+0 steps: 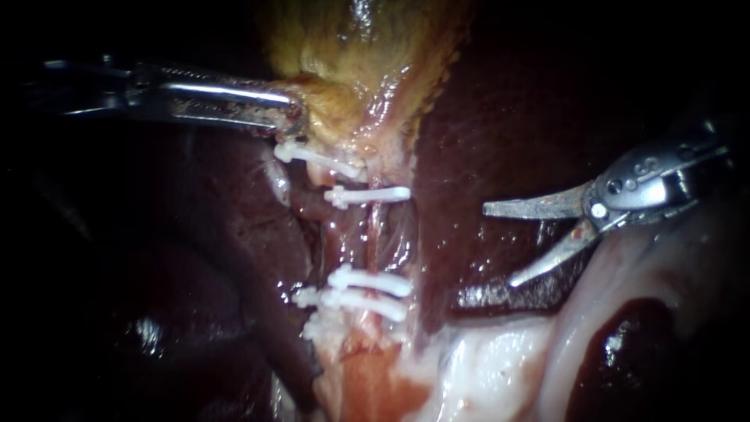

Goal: Go to the cutting position right tube

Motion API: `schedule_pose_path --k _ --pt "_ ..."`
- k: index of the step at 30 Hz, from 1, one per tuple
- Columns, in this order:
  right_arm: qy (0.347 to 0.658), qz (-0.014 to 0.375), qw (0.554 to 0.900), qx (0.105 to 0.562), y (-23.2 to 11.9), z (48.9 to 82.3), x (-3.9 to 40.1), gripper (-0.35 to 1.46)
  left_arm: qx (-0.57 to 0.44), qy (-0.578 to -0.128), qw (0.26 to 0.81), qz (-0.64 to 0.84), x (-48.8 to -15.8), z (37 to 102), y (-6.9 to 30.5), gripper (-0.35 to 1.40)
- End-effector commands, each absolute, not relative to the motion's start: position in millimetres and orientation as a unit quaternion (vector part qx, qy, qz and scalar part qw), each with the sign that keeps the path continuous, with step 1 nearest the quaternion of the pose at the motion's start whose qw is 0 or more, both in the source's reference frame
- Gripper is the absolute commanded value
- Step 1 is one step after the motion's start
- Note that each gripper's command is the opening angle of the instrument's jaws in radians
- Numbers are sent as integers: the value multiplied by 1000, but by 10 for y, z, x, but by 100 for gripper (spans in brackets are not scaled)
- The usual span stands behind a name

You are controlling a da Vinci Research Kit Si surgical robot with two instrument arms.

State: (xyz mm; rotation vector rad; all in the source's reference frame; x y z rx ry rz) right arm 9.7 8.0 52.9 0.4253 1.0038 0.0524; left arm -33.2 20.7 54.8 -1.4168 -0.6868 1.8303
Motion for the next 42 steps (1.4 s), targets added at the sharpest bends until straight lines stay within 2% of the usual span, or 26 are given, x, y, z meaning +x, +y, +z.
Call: schedule_pose_path --k 1,10,14,19,22,25,35,42 --pt "477 25 855 203 81 529 97 143 -549 -270 354 707 -326 542 212 -35" --pt "476 26 856 203 83 527 99 143 -550 -257 372 702 -274 497 239 -35" --pt "481 31 852 202 86 524 107 143 -550 -257 373 702 -272 495 236 -35" --pt "459 118 843 256 90 528 136 143 -550 -256 373 702 -275 495 234 -35" --pt "447 147 835 287 90 536 158 143 -550 -255 373 702 -275 495 234 -35" --pt "441 158 831 299 86 546 179 143 -550 -255 373 702 -275 495 234 -35" --pt "431 170 828 316 71 592 227 143 -550 -255 373 702 -275 495 234 -35" --pt "427 160 826 330 65 612 255 142 -550 -255 374 702 -276 495 234 -35"
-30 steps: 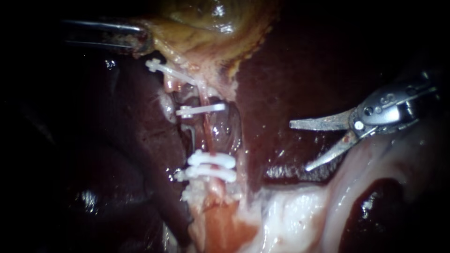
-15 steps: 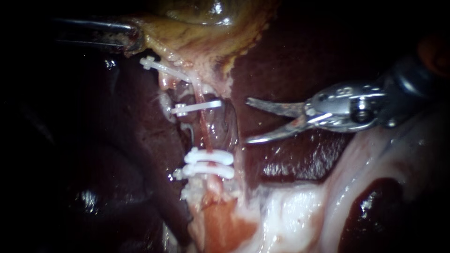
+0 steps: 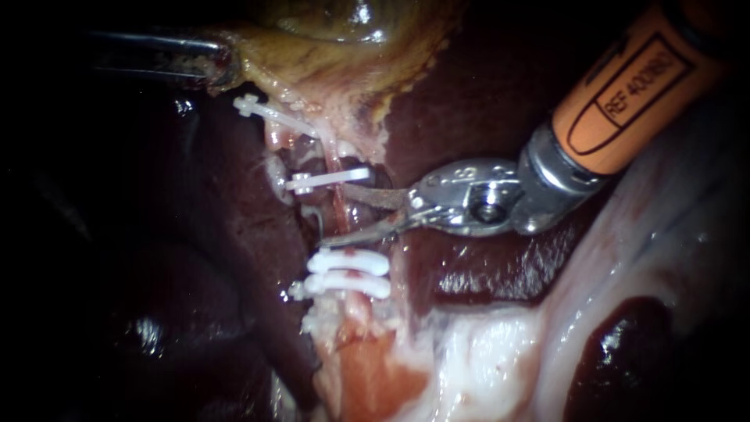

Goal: Go to the cutting position right tube

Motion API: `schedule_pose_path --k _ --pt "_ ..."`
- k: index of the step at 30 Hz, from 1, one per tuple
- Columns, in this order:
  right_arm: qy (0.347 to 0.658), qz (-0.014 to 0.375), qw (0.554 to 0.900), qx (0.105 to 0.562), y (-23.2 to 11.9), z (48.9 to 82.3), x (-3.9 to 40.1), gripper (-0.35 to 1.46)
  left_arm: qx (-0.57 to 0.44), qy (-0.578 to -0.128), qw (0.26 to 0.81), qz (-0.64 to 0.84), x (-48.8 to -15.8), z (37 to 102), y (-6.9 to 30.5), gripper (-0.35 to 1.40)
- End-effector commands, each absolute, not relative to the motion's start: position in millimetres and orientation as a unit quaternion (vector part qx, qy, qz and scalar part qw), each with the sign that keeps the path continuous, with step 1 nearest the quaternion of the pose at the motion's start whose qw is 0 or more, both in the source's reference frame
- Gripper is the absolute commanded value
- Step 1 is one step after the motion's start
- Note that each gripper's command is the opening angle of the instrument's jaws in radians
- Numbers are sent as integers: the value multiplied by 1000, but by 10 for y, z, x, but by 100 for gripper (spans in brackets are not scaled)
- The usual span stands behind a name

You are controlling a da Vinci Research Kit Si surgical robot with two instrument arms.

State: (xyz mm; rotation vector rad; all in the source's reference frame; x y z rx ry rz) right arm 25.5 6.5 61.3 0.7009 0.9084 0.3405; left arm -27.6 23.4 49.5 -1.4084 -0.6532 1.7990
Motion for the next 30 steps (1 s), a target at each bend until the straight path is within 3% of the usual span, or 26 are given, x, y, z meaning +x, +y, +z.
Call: schedule_pose_path --k 1,11,17,30 --pt "428 160 825 333 65 614 261 142 -550 -255 374 702 -276 495 234 -35" --pt "466 184 790 354 68 616 295 143 -550 -254 374 702 -278 494 233 -35" --pt "482 171 773 374 64 609 300 143 -550 -254 374 702 -278 494 233 -35" --pt "507 129 723 451 39 563 313 135 -550 -254 374 702 -279 494 233 -35"
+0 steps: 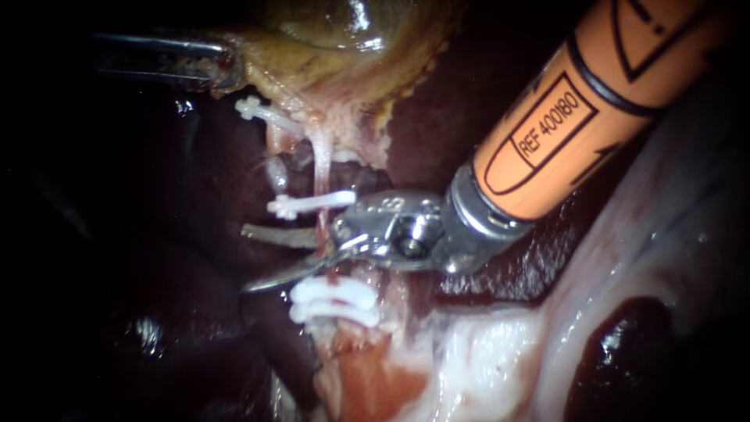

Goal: Go to the cutting position right tube

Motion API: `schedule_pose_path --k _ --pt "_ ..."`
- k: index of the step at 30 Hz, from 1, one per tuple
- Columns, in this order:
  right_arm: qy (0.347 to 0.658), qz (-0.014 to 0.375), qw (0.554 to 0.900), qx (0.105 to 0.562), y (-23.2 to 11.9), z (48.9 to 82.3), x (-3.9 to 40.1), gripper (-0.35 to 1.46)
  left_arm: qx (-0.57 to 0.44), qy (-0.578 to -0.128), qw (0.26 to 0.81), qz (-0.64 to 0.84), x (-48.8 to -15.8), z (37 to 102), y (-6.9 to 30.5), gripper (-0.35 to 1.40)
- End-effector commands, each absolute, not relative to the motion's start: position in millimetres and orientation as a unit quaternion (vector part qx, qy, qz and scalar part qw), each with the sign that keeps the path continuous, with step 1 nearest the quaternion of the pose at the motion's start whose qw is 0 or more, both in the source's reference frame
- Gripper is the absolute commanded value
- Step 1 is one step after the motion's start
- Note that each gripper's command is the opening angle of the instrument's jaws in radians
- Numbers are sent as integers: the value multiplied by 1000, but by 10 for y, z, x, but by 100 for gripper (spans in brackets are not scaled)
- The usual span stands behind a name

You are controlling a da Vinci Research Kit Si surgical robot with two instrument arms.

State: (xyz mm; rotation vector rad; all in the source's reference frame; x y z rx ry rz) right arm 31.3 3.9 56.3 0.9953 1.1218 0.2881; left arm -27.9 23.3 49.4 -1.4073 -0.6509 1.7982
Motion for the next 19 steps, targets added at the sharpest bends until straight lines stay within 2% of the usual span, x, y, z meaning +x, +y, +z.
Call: schedule_pose_path --k 1,6,10,19 --pt "508 125 721 454 39 561 313 135 -550 -254 374 702 -279 494 233 -35" --pt "503 110 717 469 41 556 314 135 -550 -254 374 702 -279 494 233 -35" --pt "509 123 721 454 41 556 314 135 -550 -254 374 702 -279 494 233 -35" --pt "509 124 721 454 42 557 313 133 -550 -254 374 702 -279 494 233 -35"
